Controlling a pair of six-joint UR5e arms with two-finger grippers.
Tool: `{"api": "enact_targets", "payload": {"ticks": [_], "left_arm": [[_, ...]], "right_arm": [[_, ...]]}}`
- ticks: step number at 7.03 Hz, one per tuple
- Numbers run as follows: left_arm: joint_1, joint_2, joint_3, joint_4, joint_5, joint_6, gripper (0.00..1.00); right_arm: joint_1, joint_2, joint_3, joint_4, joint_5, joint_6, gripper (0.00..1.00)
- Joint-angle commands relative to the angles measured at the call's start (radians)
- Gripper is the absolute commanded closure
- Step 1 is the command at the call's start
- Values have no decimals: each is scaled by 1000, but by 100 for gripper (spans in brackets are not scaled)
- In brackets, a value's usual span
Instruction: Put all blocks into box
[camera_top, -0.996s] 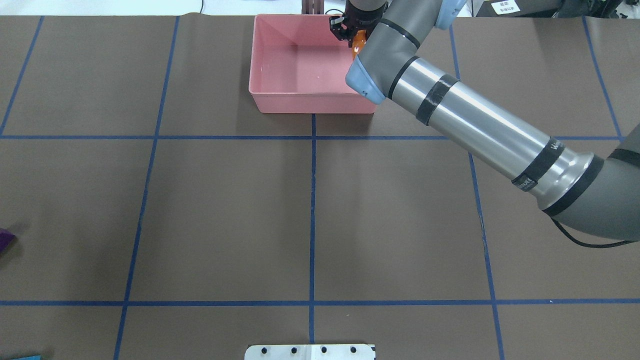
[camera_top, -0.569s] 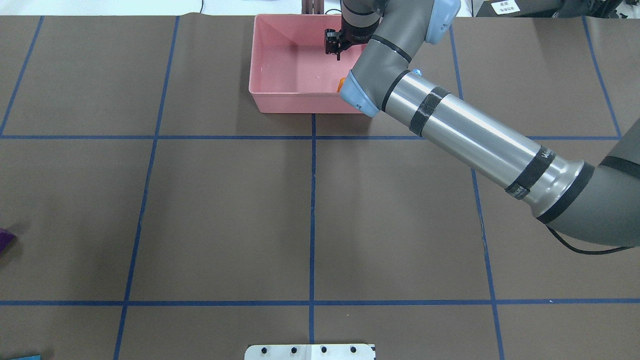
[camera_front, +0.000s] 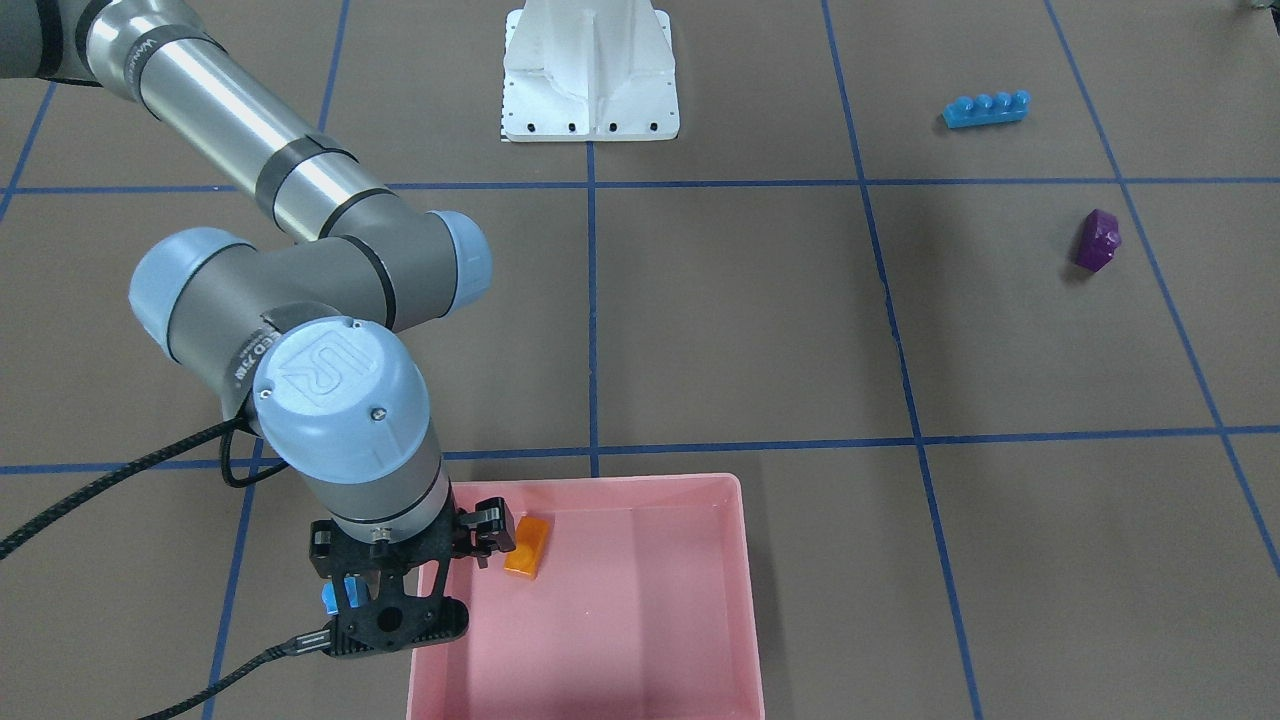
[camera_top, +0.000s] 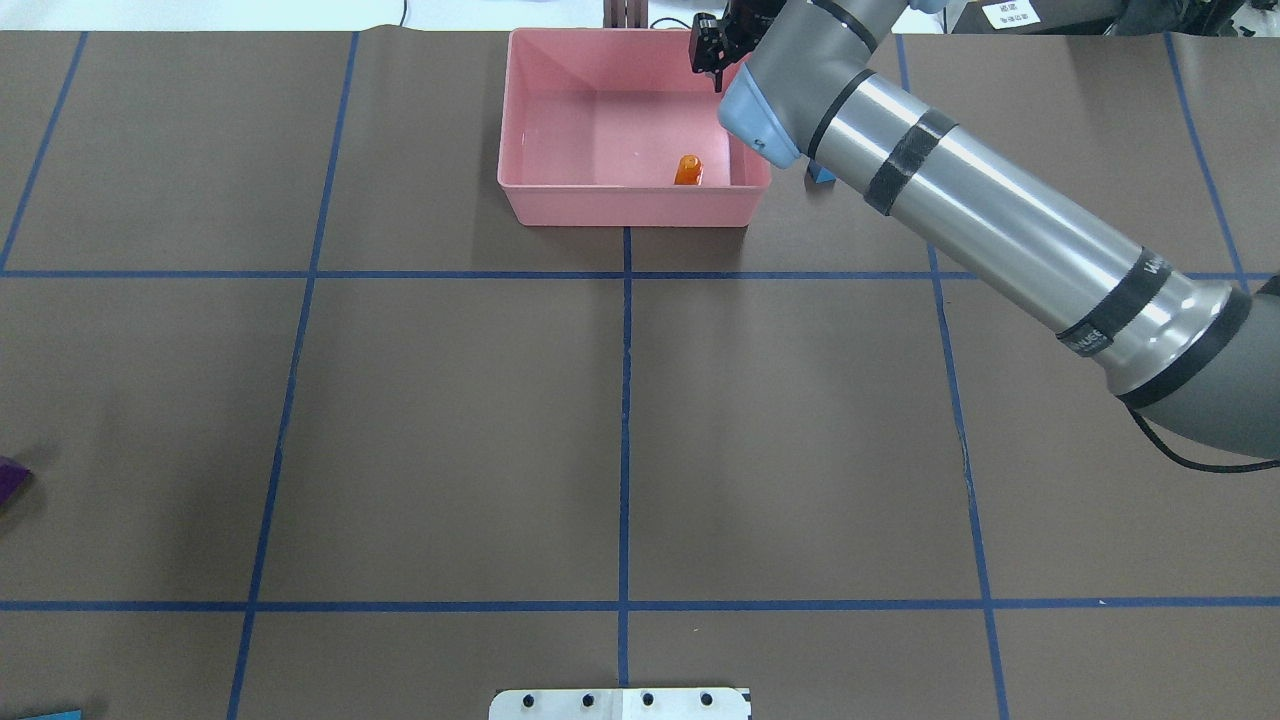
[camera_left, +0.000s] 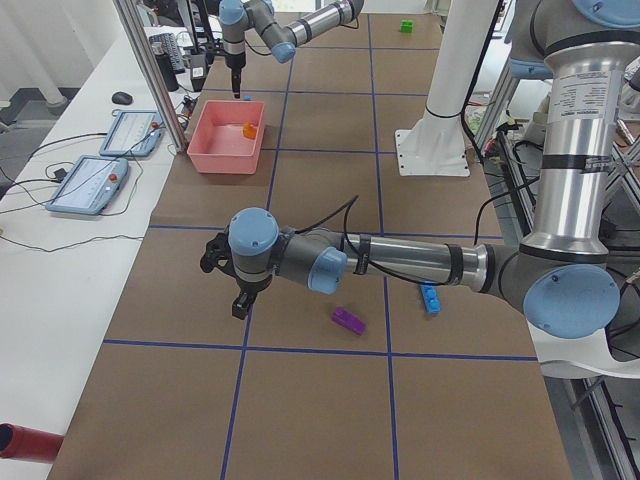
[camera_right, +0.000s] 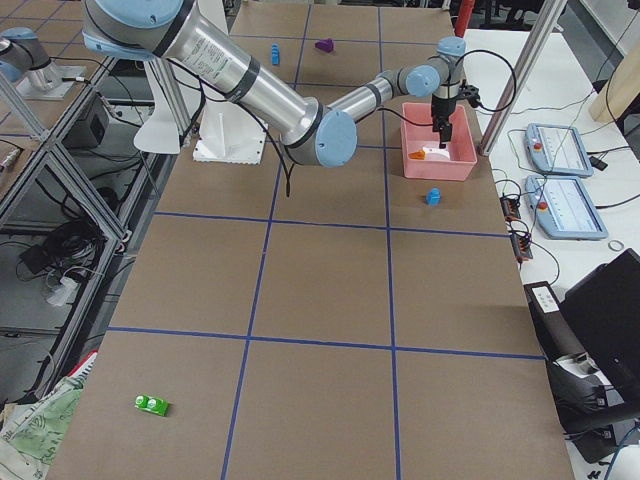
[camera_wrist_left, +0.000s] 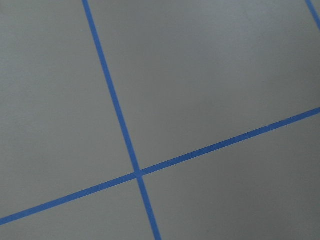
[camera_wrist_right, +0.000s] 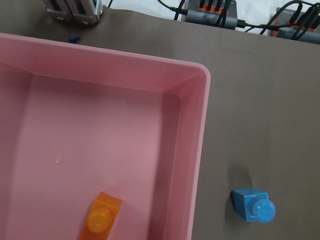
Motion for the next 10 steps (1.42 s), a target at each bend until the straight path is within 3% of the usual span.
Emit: {"api": "enact_targets", "payload": {"ticks": [1,3,4,6,9,10], "left_arm": [[63,146,-2,-223,-39,-11,0],[155,202,-8,-279,10,-7,0],[237,226,-11,-307,104,-10,0],[310,280,-18,-341,139,-8,0],[355,309,-22,-347,140,-43,0],[415,306,-30,-370,143,-156,0]], "right_arm": [[38,-147,185,-37,30,-67,1],[90,-357,395,-39,62,-141,1],[129,-464,505,-40,108,-181,1],[162,-618,717,-155,134,-233,1],[173,-776,848,-192,131,-320,1],[173,-790,861,-191,130,-322,1]]}}
